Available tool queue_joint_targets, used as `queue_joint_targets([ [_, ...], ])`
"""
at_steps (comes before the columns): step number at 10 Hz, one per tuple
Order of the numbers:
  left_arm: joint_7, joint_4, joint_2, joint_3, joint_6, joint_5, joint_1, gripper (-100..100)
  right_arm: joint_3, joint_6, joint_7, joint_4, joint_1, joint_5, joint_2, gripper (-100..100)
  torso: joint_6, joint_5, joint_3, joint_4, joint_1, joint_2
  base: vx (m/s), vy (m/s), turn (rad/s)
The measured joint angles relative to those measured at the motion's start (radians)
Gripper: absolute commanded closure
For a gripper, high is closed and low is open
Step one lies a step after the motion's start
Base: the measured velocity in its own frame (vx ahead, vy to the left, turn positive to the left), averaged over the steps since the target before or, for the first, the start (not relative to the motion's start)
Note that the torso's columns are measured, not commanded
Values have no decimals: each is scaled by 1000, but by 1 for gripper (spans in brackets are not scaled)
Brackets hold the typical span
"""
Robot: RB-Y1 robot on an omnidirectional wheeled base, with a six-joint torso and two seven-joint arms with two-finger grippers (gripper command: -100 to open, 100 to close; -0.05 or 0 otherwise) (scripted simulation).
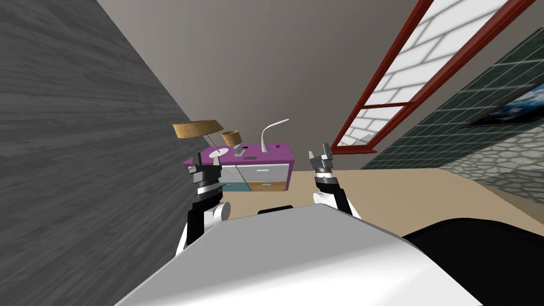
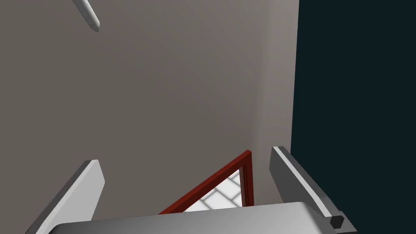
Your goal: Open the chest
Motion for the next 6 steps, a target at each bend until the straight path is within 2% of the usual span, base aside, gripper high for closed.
queue_joint_targets([
  [2,0,0,0,0,0,0,0,0,0,0,0,0,0,0,0,0,0,0,-209,105,0,104,0,0,0],
  [6,0,0,0,0,0,0,0,0,0,0,0,0,0,0,0,0,0,0,-792,396,0,396,0,0,0],
])
